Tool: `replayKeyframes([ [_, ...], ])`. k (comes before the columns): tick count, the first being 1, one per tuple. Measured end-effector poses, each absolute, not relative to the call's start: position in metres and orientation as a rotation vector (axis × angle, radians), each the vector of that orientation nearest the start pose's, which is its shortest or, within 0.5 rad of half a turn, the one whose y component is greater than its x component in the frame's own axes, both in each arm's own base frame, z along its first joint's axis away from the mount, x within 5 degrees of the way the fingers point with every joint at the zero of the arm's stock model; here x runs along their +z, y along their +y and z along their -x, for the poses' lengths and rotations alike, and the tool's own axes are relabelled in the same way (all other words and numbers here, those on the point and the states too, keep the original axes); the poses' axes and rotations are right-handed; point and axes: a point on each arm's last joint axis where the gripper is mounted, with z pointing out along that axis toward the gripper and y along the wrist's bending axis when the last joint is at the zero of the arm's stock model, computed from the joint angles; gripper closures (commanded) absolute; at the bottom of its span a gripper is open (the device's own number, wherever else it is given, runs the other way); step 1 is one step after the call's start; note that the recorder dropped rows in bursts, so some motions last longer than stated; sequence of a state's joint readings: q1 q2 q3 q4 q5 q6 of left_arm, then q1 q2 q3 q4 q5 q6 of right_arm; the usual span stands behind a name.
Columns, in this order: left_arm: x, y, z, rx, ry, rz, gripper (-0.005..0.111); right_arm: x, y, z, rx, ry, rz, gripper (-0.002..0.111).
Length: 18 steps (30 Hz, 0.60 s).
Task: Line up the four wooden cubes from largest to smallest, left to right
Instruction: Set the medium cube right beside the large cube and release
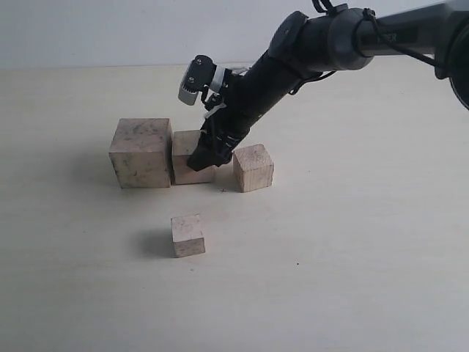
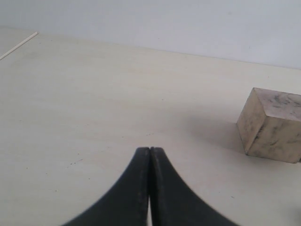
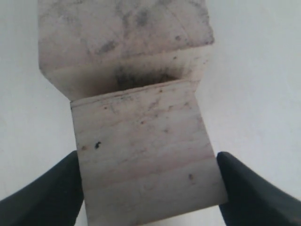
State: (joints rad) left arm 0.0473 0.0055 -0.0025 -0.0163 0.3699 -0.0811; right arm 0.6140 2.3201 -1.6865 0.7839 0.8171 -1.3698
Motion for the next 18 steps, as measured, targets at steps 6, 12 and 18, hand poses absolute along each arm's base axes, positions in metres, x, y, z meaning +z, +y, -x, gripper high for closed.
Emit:
replayKeyframes([
  [6,0.1804,0.0020,-0.0531,-0.039,1.852,0.129,0.107,0.1190,0.3133,-0.3612,0.700,1.913,1.805,0.108],
  [12,0.1804,0.0020,-0.0531,-0.039,1.852,0.129,0.107,0.1191,0.3134,-0.3612,0.699,1.906,1.810,0.108],
  [18,0.1804,0.0020,-0.0531,-0.039,1.852,0.129,0.107,0.1186,0.3138,-0.3612,0.705,1.909,1.803,0.093],
])
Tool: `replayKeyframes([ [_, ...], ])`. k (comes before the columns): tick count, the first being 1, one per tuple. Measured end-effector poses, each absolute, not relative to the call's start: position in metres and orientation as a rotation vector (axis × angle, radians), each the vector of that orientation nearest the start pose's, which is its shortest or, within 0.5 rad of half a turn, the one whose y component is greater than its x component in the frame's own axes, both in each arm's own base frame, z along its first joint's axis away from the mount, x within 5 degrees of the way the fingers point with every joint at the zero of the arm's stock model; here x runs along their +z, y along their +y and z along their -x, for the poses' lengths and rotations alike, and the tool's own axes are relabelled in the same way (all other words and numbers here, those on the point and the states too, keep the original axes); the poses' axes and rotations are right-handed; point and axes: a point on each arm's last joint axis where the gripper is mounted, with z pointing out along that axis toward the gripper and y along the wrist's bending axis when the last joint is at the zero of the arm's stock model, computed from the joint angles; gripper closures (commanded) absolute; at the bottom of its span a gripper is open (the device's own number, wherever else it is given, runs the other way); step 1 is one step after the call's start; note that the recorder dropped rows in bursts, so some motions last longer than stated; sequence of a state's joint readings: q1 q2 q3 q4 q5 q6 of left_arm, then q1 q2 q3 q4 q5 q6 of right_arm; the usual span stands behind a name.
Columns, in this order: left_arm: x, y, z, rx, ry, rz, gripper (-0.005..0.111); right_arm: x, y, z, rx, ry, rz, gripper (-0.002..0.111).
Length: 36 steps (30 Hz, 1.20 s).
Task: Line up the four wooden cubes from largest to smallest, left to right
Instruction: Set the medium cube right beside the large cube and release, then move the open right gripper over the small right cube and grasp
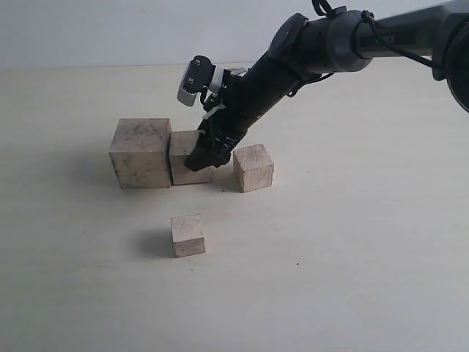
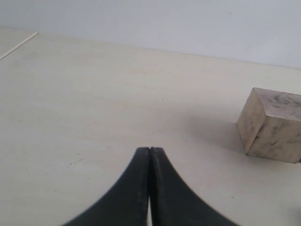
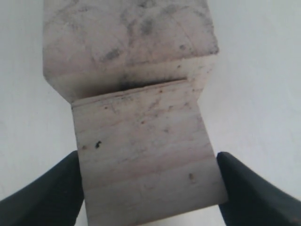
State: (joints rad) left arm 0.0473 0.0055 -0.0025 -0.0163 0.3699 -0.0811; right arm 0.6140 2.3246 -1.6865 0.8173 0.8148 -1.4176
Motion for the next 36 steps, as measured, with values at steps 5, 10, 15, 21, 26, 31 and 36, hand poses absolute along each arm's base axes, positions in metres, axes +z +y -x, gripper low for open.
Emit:
replayKeyframes([
  [5,0.180,0.002,-0.053,-0.039,1.852,0.129,0.107,0.118,0.315,-0.361,0.721,1.915,1.784,0.056],
  [10,0.180,0.002,-0.053,-0.039,1.852,0.129,0.107,0.118,0.315,-0.361,0.730,1.928,1.769,0.028],
  [15,0.180,0.002,-0.053,-0.039,1.852,0.129,0.107,0.113,0.315,-0.360,0.751,1.981,1.740,0.028],
  [21,0.180,0.002,-0.053,-0.039,1.852,0.129,0.107,0.131,0.315,-0.360,0.760,1.979,1.705,0.028],
  [26,0.180,0.002,-0.053,-0.039,1.852,0.129,0.107,0.165,0.310,-0.357,0.749,2.049,1.620,0.030],
  [31,0.180,0.002,-0.053,-0.039,1.852,0.129,0.107,0.195,0.296,-0.349,0.672,2.263,1.519,0.046],
  [36,0.180,0.002,-0.053,-0.039,1.852,0.129,0.107,0.227,0.272,-0.345,0.432,2.506,1.300,0.056],
])
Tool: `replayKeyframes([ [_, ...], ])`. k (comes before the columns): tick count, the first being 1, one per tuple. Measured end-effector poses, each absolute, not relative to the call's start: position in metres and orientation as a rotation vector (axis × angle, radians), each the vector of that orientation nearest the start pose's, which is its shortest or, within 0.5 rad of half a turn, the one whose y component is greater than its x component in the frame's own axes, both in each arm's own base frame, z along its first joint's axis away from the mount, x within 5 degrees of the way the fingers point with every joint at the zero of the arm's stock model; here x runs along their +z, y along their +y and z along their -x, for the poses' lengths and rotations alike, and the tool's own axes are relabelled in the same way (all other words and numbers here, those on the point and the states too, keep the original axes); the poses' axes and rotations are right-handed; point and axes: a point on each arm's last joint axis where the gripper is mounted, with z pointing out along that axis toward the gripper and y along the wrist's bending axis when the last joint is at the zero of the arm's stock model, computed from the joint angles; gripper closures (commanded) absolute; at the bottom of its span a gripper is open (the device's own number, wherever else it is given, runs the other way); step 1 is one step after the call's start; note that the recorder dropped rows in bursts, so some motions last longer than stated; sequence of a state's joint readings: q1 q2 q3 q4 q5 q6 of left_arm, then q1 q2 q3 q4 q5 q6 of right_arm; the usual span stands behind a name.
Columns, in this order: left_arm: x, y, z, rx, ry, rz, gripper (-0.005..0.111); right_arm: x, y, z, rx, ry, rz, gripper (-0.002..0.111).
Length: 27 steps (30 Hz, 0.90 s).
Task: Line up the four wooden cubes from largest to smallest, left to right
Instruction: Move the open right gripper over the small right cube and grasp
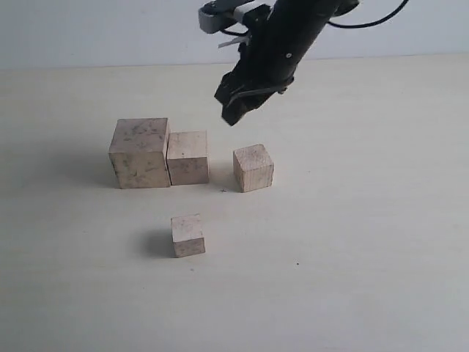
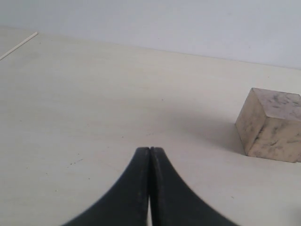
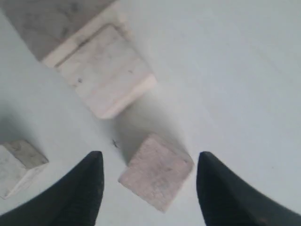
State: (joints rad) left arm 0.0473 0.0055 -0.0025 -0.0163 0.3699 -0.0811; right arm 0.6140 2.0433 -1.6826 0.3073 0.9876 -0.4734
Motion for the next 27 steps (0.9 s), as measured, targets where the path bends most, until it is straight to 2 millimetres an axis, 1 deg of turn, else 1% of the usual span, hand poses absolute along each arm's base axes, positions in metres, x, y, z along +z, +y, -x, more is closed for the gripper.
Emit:
replayKeyframes([
  [2,0.180,0.002,-0.053,-0.039,1.852,0.129,0.107,0.239,0.263,-0.343,0.350,2.583,1.184,0.053],
  [4,0.180,0.002,-0.053,-0.039,1.852,0.129,0.107,0.246,0.257,-0.341,0.321,2.652,1.085,0.049],
  [7,0.180,0.002,-0.053,-0.039,1.852,0.129,0.107,0.247,0.255,-0.339,0.318,2.722,0.987,0.040],
  [10,0.180,0.002,-0.053,-0.039,1.852,0.129,0.107,0.234,0.256,-0.340,0.307,2.763,0.962,0.032],
  [13,0.180,0.002,-0.053,-0.039,1.852,0.129,0.107,0.220,0.258,-0.344,0.299,2.790,0.945,0.029],
  [19,0.180,0.002,-0.053,-0.039,1.852,0.129,0.107,0.192,0.262,-0.348,0.296,2.862,0.921,0.028],
  [21,0.180,0.002,-0.053,-0.039,1.852,0.129,0.107,0.182,0.265,-0.348,0.321,2.891,0.907,0.028],
  [25,0.180,0.002,-0.053,-0.039,1.852,0.129,0.107,0.172,0.270,-0.347,0.401,2.937,0.870,0.028],
  [27,0.180,0.002,-0.053,-0.039,1.852,0.129,0.107,0.167,0.271,-0.347,0.413,2.952,0.863,0.028],
])
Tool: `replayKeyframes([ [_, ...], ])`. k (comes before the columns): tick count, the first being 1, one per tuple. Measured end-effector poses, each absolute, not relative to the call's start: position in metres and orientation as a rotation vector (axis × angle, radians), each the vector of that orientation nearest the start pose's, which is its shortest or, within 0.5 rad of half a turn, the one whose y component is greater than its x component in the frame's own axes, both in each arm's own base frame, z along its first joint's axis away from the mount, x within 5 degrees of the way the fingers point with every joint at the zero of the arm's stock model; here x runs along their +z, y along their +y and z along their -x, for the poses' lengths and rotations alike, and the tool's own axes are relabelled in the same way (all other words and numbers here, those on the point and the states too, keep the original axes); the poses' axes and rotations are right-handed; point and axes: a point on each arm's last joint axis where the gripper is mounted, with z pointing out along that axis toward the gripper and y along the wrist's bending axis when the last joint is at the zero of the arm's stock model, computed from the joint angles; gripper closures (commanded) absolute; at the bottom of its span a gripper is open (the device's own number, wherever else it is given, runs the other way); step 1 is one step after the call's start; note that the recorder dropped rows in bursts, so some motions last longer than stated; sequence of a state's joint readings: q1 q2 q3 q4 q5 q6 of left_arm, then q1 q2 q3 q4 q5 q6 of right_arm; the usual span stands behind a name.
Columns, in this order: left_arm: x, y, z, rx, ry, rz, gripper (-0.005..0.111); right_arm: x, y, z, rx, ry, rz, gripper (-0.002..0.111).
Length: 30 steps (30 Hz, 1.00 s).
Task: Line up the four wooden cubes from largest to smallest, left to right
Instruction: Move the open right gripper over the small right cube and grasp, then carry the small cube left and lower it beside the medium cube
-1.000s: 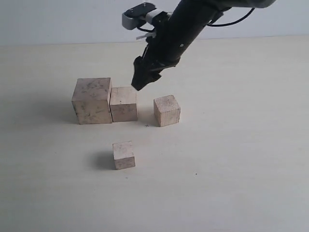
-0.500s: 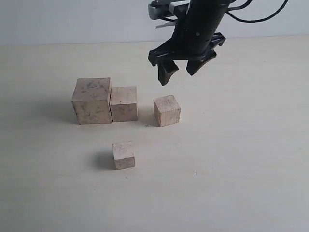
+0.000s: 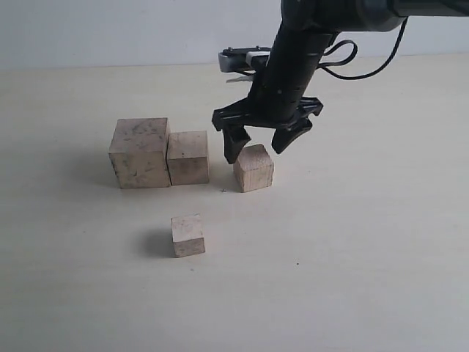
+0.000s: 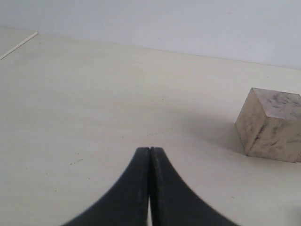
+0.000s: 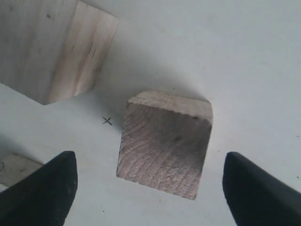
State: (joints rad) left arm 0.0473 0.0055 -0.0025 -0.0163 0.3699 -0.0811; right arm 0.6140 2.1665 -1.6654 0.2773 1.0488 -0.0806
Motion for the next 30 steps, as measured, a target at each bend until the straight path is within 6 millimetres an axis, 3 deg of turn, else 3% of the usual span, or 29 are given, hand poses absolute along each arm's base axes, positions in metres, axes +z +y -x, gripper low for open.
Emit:
replayKeyframes([
  [14,0.180,0.002,-0.053,-0.039,1.852,0.129,0.107,0.142,0.273,-0.347,0.401,3.011,0.862,0.033],
  [17,0.180,0.002,-0.053,-0.039,1.852,0.129,0.107,0.137,0.273,-0.347,0.396,3.028,0.854,0.048],
  [24,0.180,0.002,-0.053,-0.039,1.852,0.129,0.107,0.134,0.271,-0.348,0.364,3.040,0.847,0.104],
  [30,0.181,0.002,-0.053,-0.039,1.850,0.129,0.107,0.144,0.265,-0.352,0.220,3.025,0.999,0.108],
])
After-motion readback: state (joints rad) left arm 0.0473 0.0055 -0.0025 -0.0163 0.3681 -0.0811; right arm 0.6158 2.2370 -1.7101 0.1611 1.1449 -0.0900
